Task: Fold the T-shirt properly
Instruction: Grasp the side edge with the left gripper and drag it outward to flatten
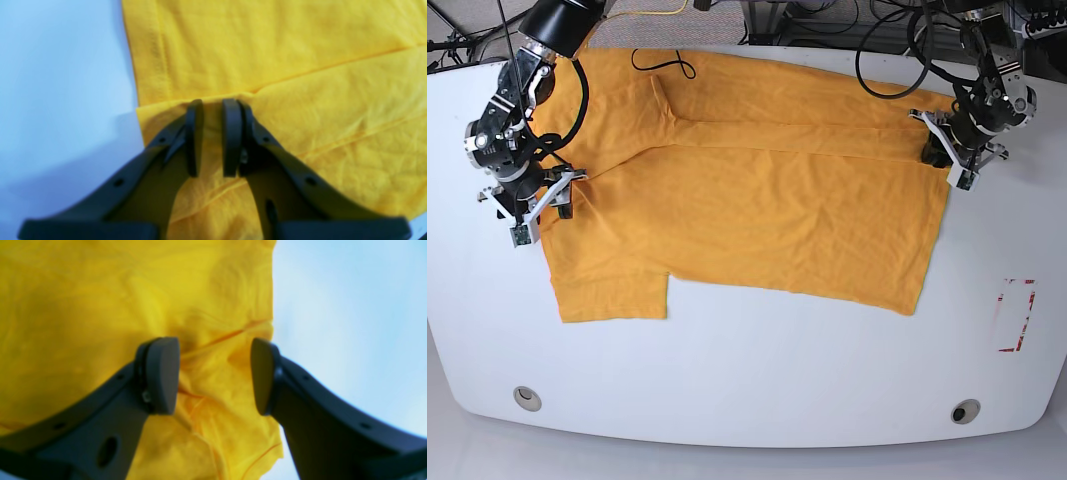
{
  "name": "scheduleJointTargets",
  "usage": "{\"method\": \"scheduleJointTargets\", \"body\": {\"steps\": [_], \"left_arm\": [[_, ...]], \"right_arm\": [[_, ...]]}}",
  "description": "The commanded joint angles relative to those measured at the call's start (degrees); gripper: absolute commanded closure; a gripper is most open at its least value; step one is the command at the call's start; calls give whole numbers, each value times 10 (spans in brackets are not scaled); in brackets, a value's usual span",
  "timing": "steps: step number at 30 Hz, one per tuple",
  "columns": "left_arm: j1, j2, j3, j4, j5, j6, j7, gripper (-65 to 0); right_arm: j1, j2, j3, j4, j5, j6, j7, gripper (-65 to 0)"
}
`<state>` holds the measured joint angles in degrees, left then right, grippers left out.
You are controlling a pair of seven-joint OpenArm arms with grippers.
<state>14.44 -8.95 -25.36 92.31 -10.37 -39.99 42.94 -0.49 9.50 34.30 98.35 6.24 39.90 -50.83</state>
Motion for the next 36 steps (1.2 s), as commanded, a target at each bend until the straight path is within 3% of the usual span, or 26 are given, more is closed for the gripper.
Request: {"method": "scheduleJointTargets", "body": {"steps": [1,15,21,23,26,30,33,36], "left_arm": [[22,-4,-16,1,26,1,33,-85],[44,-2,-74,1,26,0,36,-86],[43,15,-86,3,26,0,37,-89],[42,15,-86,3,26,0,37,-89],[42,15,-85,3,26,0,37,-93],[42,15,-85,3,26,0,37,-154],[42,15,-85,3,26,0,37,-217],[42,15,-85,15,26,0,37,-218]], "right_arm": [[23,21,2,-15,6,0,13,-328],[69,44,-1,-104,10,1,14,-331],[92,38,-1,-114,11,1,13,-338],[99,38,-1,-116,11,1,13,-365],[117,34,-1,-137,11,1,13,-455],[139,36,-1,-172,10,1,14,-517],[155,36,-1,-211,10,1,27,-512],[171,36,-2,-255,10,1,58,-491]]}}
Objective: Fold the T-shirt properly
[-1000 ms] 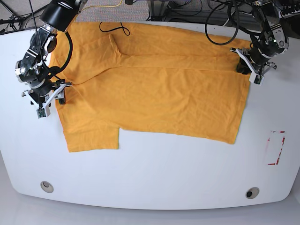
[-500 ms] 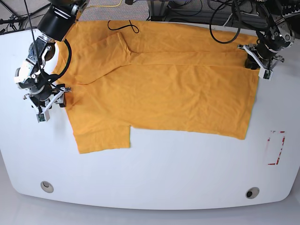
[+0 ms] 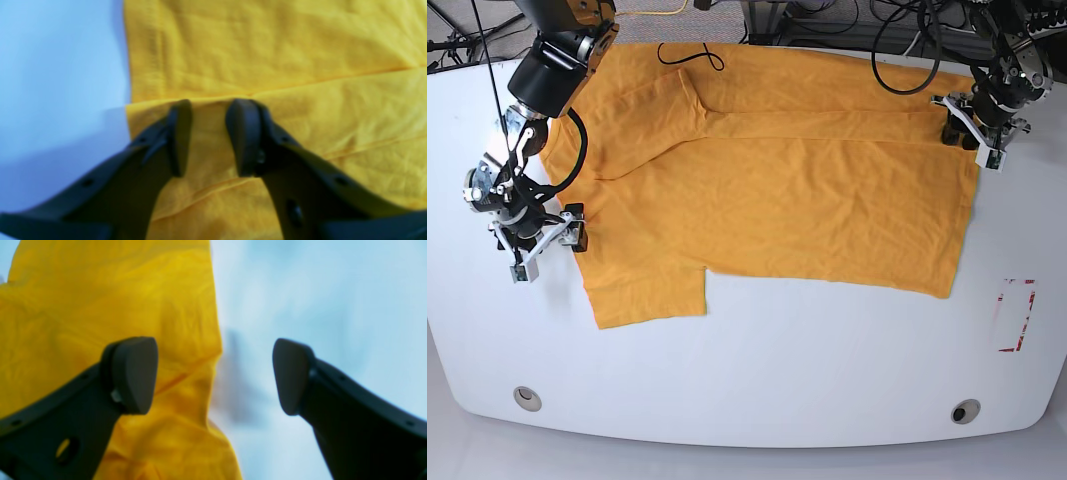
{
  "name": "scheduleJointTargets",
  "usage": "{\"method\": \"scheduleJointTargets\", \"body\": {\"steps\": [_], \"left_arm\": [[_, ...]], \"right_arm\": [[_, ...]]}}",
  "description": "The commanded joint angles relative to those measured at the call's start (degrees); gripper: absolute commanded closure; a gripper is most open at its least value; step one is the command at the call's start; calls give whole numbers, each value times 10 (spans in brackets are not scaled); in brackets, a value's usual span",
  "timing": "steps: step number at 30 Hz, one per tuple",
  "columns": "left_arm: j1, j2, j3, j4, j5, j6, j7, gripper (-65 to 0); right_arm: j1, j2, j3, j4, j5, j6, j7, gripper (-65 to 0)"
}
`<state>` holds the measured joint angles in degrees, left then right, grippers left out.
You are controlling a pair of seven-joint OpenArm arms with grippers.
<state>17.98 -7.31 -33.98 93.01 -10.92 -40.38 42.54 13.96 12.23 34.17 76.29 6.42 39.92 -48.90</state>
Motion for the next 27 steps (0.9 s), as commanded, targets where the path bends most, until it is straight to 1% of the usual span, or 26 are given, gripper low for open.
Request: {"method": "scheduleJointTargets", "body": {"steps": [1,3,9,13,19,20,23,24,25,27], "left_arm": [[6,-1,1,14,31,4,41,-214],[7,0,1,24,31,4,41,-208],[6,0,2,30,31,4,41,-210],[6,0,2,30,31,4,41,-210],[5,0,2,31,31,4,41,-215],[5,0,2,31,31,4,41,-215],[4,0,2,31,31,4,41,-215],[4,0,2,31,31,4,41,-215],[4,0,2,31,31,4,41,-215],[1,0,2,31,31,4,41,-215]], "right_arm": [[30,10,0,-47,7,1,45,-487],[37,18,0,-75,7,1,57,-472],[48,21,0,-128,8,1,78,-458],[48,21,0,-139,8,1,93,-460],[44,19,0,-140,8,1,94,-452],[43,18,0,-140,8,1,94,-441],[38,9,0,-140,7,1,94,-373],[38,7,0,-140,7,1,94,-331],[38,7,0,-140,7,1,94,-306],[38,7,0,-140,7,1,94,-235]]}}
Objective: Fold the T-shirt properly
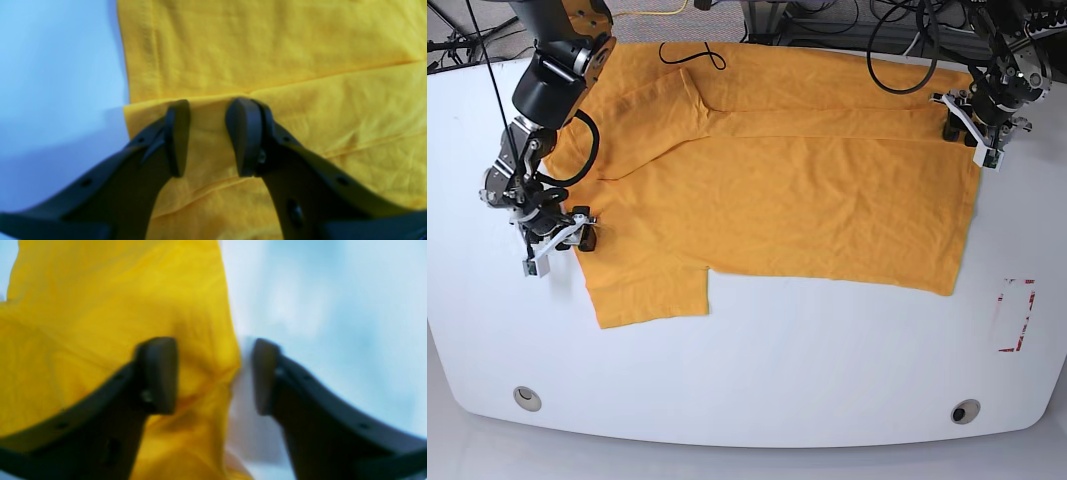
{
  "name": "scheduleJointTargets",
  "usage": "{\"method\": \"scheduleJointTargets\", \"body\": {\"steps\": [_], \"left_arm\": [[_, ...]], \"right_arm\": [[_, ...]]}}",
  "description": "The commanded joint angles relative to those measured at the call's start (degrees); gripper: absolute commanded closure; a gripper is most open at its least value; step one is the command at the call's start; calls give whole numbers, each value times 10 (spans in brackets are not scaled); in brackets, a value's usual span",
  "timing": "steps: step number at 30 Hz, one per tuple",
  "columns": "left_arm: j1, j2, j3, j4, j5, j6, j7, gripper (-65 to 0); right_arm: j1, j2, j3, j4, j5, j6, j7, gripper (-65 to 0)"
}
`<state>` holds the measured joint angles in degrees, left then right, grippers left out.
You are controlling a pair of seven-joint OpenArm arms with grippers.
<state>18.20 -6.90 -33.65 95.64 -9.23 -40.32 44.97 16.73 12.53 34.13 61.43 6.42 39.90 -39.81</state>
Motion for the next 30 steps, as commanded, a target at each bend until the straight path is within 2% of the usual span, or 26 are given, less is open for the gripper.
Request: {"method": "scheduleJointTargets", "body": {"steps": [1,3,11,16,22,25,30], "left_arm": [[-4,-4,-2,5,15,3,17,-215],[-10,-4,-2,5,15,3,17,-215],[-14,-4,-2,5,15,3,17,-215],[-25,-5,-2,26,15,3,18,-217],[-36,-4,-2,53,15,3,18,-218],[-56,-4,-1,66,15,3,33,-283],[-96,-4,-5,81,17,3,64,-488]], "right_arm": [[11,3,-1,9,7,1,4,-216],[11,2,-1,9,6,1,4,-171],[11,2,-2,9,6,1,4,-149],[12,2,-3,9,5,1,4,-27],[23,11,-71,10,5,1,4,-6],[27,18,-91,11,5,1,4,-5],[41,22,-110,11,5,1,4,0]]}}
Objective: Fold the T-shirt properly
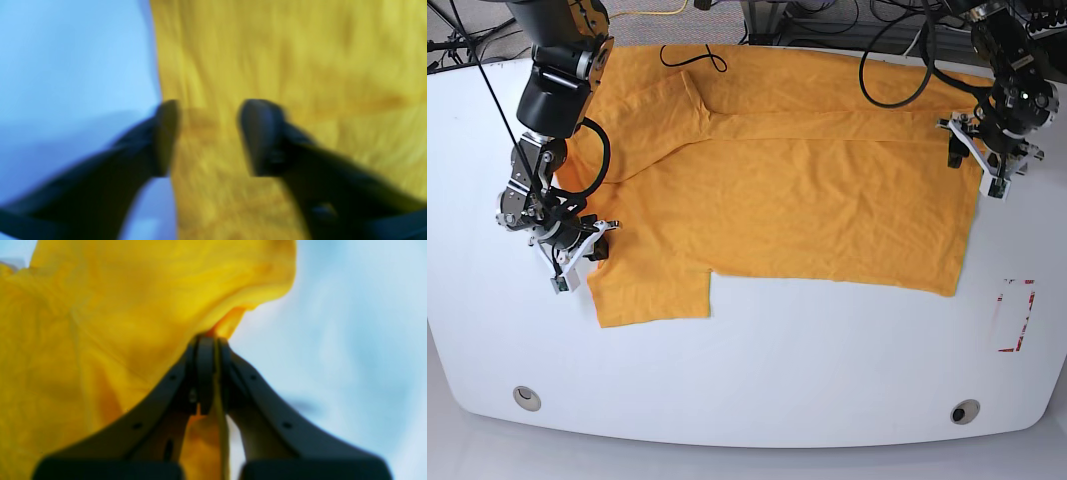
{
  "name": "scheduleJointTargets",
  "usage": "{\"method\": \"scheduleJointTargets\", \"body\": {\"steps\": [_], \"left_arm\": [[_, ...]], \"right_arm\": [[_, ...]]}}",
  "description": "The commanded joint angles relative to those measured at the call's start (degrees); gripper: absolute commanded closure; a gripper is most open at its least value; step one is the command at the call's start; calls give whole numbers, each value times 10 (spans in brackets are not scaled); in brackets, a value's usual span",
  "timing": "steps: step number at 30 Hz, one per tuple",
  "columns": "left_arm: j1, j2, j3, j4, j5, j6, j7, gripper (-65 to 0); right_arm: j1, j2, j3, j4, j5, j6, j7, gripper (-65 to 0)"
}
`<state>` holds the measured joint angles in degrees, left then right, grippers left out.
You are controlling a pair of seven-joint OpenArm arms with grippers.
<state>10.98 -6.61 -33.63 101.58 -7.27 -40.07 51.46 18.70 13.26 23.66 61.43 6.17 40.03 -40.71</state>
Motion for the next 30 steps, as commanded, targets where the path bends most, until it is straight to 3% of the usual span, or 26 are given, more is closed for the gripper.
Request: {"method": "scheduleJointTargets", "body": {"steps": [1,10,19,30], "left_arm": [[-32,-7,-11,22,-2,1,-1,-515],[-143,-22,-43,-35,9,1,-1,-524],[-291,-69,-40,-246,34,1,-8,-524],[-380,-84,-7,-459,36,1,-113,-524]], "right_arm": [[22,16,-7,11,6,-2,13,0],[34,26,-19,11,6,-3,13,0],[33,27,-18,11,6,-3,13,0],[24,27,-18,12,6,-3,31,0]]}}
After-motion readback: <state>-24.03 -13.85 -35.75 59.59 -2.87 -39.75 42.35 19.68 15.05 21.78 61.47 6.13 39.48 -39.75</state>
